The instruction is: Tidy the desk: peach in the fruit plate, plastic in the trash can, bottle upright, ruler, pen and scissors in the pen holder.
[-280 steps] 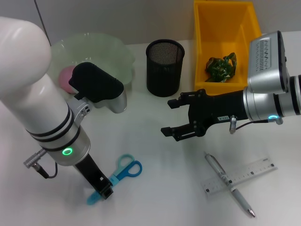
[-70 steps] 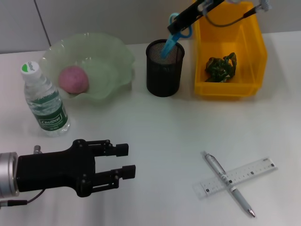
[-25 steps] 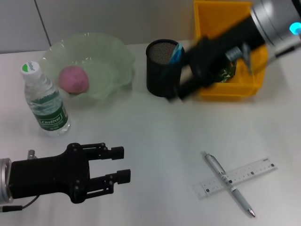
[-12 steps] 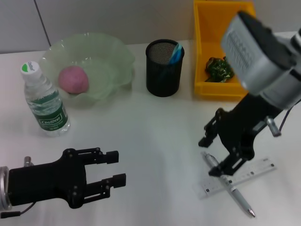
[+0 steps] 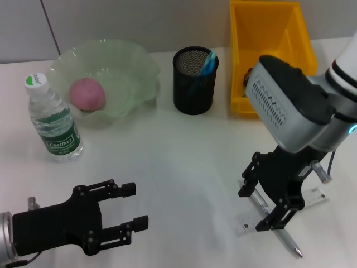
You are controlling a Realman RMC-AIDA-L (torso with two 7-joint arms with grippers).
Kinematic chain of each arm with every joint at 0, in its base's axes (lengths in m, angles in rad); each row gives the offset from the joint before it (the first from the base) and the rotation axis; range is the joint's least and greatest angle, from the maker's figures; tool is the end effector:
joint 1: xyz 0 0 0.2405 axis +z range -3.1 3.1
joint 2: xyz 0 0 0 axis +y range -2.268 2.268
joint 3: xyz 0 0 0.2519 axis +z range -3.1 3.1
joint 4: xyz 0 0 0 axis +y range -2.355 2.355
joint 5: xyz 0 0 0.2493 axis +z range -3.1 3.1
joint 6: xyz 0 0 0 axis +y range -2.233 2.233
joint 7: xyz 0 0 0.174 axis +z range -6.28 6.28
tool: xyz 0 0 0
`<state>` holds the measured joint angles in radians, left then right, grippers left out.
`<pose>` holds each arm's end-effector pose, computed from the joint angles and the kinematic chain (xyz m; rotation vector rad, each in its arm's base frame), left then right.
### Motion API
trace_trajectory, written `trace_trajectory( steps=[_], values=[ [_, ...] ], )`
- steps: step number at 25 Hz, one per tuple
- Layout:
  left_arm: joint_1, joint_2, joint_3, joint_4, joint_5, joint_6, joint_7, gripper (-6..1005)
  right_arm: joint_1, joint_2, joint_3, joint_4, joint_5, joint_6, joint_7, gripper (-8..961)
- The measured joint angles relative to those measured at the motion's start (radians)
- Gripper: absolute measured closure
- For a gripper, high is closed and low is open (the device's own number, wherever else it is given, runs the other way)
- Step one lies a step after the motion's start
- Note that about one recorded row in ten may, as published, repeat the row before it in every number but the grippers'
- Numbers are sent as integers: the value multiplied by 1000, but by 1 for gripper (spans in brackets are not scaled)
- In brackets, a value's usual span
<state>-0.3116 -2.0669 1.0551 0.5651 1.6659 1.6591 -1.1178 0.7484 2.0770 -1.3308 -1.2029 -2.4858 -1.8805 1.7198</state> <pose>-0.2847 0.2829 -0.0613 -2.8252 -0.4833 -0.9289 0.1557 0.3575 -0.0329 2.8785 0.1489 0.6045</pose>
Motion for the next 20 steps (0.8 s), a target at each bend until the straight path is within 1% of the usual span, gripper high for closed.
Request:
trace_trajectory(
  steps=[1, 6, 12, 20],
  values=[
    [2, 0, -3, -2, 0, -1, 9, 413, 0, 0, -9, 0, -3, 1, 0, 272],
    [8, 3, -5, -3, 0, -5, 42, 198, -5, 2, -53, 9, -9, 38, 0, 273],
    [9, 5, -14, -3, 0, -15, 42, 158, -13, 4, -98, 23, -18, 81, -1, 273],
    [15, 5, -35, -3, 3, -22, 43, 158, -35, 8, -173, 33, -19, 150, -8, 274]
  ],
)
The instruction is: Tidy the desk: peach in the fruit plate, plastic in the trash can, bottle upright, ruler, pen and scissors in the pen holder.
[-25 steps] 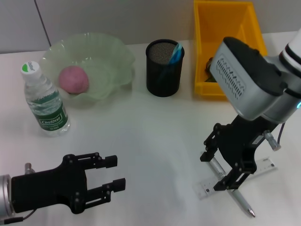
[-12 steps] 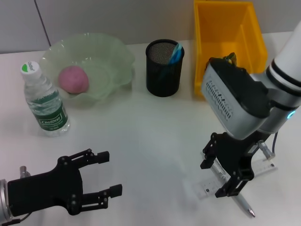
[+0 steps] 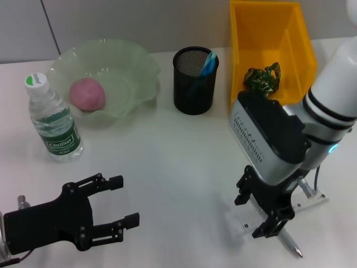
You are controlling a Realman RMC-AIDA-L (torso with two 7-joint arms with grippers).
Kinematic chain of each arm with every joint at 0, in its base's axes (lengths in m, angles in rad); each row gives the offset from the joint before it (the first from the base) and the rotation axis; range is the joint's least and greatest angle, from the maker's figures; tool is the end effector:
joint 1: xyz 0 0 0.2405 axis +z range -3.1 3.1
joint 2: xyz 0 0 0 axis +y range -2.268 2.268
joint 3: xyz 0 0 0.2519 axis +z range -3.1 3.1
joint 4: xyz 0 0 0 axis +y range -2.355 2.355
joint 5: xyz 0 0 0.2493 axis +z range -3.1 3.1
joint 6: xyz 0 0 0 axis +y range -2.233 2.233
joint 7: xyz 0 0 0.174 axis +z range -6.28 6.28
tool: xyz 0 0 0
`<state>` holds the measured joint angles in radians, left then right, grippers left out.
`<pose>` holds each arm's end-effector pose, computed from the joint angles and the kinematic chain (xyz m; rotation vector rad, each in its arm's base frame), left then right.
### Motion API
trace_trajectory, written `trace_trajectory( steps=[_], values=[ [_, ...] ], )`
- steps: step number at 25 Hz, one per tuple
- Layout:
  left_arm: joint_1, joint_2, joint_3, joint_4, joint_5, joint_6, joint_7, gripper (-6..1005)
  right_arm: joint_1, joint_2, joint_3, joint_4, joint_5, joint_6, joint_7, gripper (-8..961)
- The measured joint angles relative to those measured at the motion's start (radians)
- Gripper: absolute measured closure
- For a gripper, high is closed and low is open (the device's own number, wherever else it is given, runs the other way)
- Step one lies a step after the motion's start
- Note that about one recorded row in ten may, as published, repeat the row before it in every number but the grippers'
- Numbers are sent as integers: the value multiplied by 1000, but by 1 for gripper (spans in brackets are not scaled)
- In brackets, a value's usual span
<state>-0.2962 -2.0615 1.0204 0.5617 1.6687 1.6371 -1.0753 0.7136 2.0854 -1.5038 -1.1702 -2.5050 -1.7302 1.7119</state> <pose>-0.2957 0.2848 -0.0554 -2.7710 -0.4606 -0.8945 0.1696 0.3542 -0.0686 2.8582 0.2655 0.7214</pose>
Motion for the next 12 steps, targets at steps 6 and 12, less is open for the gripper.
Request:
trace_trajectory(
  steps=[6, 12],
  values=[
    [0, 0, -3, -1, 1, 0, 0, 158, -9, 1, -33, 12, 0, 27, -4, 281],
    [0, 0, -4, -2, -1, -2, 0, 158, -15, 1, -67, 18, 0, 58, -10, 288]
  ],
)
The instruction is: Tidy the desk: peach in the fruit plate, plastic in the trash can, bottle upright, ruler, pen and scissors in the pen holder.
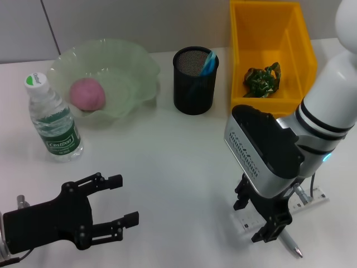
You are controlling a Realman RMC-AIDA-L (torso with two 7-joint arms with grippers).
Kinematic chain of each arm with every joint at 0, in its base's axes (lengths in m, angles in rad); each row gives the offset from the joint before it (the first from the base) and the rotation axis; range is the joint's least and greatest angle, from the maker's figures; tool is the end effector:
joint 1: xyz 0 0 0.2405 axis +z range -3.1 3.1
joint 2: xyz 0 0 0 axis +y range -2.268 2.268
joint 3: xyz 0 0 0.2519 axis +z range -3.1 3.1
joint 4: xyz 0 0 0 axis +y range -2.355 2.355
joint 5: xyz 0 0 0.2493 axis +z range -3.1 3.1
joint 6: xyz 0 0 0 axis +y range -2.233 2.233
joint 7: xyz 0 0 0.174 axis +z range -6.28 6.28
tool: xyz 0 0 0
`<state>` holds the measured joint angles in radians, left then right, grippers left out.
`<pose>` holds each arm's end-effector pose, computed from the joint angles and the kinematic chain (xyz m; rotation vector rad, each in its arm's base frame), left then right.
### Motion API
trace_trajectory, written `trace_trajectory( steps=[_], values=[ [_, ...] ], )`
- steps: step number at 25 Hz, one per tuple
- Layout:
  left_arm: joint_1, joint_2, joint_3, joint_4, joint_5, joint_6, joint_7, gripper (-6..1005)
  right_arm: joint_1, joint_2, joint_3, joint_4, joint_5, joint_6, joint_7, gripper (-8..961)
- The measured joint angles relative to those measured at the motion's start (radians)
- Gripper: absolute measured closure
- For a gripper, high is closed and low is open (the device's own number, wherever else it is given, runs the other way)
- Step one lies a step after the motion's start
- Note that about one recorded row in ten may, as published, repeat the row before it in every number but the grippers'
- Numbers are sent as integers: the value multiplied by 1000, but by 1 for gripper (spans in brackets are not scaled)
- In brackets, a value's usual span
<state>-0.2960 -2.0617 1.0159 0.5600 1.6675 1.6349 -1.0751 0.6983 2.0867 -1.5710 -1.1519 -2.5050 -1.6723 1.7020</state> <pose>-0.2962 0.2853 -0.0549 -2.7639 -0.4645 -0.8953 0.1768 0.3508 -0.0825 2.8425 0.3158 0.7529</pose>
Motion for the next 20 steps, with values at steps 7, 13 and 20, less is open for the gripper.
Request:
trace_trajectory(
  steps=[7, 13, 20],
  values=[
    [0, 0, -1, 0, -2, 0, 0, 158, -2, -1, -12, 9, 0, 17, -10, 296],
    [0, 0, -2, 0, -3, 0, 0, 158, -5, -1, -35, 10, 0, 34, -10, 303],
    [0, 0, -13, 0, -3, 0, 0, 158, -6, -1, -41, 17, 0, 55, -10, 311]
  ],
)
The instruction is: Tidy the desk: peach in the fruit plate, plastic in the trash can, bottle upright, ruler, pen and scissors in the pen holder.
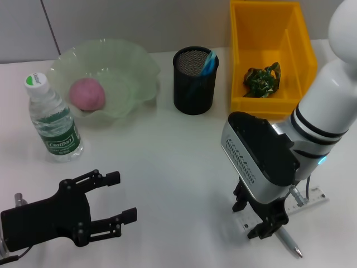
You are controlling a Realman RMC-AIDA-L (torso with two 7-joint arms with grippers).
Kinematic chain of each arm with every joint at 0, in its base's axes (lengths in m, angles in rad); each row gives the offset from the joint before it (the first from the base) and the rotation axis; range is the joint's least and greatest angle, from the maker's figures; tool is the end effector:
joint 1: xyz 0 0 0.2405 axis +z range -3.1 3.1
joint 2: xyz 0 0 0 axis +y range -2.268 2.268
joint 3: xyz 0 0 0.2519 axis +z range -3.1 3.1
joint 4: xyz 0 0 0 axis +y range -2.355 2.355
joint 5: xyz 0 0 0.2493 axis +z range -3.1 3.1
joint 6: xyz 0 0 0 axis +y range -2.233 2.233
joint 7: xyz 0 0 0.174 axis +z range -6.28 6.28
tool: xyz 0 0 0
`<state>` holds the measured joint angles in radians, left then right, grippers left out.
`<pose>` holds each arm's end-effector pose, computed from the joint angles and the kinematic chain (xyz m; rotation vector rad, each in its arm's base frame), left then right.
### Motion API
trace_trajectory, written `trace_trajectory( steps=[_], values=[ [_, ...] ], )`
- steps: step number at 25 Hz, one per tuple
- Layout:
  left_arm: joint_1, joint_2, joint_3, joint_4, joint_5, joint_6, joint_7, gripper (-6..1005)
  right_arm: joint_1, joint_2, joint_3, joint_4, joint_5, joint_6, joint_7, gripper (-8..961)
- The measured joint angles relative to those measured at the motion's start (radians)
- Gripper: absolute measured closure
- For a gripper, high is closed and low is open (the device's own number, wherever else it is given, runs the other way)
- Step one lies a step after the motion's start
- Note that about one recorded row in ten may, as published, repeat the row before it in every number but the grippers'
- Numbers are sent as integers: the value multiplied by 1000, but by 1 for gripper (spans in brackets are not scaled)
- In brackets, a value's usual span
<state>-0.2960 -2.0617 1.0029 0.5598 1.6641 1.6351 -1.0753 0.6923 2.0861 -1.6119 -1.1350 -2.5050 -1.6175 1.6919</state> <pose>-0.2967 0.2871 -0.0525 -2.7469 -0.4672 -0.9020 0.1810 0.3518 -0.0918 2.8466 0.3594 0.7710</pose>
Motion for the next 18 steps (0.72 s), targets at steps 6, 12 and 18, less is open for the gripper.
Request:
trace_trajectory(
  steps=[6, 12, 18],
  values=[
    [0, 0, -2, 0, 0, 0, 0, 157, 2, 0, -5, 7, 0, 13, 0, 506],
    [-1, 0, -10, 0, 0, 5, -1, 157, 4, -3, 31, -15, 3, 15, 0, 543],
    [-7, 0, -13, 1, 0, 8, -10, 157, 28, -5, 252, -93, 87, -19, 30, 569]
  ],
)
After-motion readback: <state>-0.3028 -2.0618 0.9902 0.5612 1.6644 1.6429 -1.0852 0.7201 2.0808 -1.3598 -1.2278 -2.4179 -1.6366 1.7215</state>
